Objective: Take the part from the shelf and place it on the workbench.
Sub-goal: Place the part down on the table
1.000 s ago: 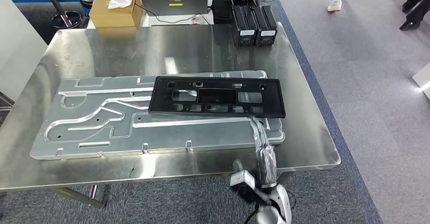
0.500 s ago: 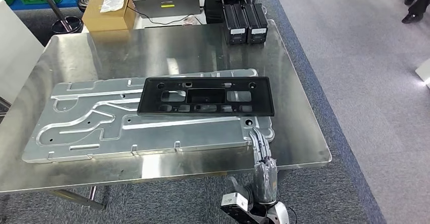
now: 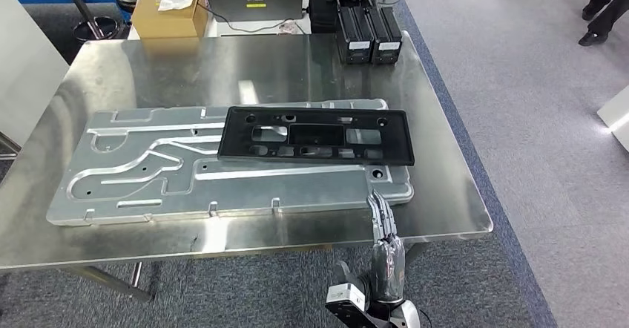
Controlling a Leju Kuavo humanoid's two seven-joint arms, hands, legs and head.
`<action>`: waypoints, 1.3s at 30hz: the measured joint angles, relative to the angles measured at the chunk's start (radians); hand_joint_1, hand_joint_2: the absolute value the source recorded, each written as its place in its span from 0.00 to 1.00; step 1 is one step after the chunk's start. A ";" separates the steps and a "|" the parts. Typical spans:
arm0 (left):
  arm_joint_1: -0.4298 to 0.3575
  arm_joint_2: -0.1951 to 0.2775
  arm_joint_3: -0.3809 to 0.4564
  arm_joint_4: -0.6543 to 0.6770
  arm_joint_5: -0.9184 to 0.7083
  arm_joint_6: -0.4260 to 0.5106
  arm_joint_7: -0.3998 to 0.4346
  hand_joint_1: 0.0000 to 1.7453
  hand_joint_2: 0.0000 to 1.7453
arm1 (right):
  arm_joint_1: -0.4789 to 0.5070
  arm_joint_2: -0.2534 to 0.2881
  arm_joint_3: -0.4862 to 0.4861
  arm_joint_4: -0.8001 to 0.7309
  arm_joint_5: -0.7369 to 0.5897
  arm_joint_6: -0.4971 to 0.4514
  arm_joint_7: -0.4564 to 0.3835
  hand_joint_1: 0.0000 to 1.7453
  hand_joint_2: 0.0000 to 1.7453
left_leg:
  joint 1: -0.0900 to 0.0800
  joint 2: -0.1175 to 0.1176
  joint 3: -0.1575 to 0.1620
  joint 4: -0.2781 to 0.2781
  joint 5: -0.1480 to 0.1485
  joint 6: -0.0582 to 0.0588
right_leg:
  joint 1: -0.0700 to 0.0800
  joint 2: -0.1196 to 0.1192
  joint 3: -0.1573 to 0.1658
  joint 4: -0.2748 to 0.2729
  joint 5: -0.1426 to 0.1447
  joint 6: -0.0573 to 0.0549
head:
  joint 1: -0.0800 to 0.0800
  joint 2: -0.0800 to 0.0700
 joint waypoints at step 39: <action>-0.010 0.002 -0.023 0.000 -0.033 0.000 0.014 0.00 0.00 | -0.130 -0.020 0.093 0.288 -0.435 -0.001 0.000 0.00 0.00 | -0.004 0.062 0.016 -0.012 -0.005 -0.017 | 0.008 -0.052 0.126 -0.159 0.076 -0.012 | -0.005 0.000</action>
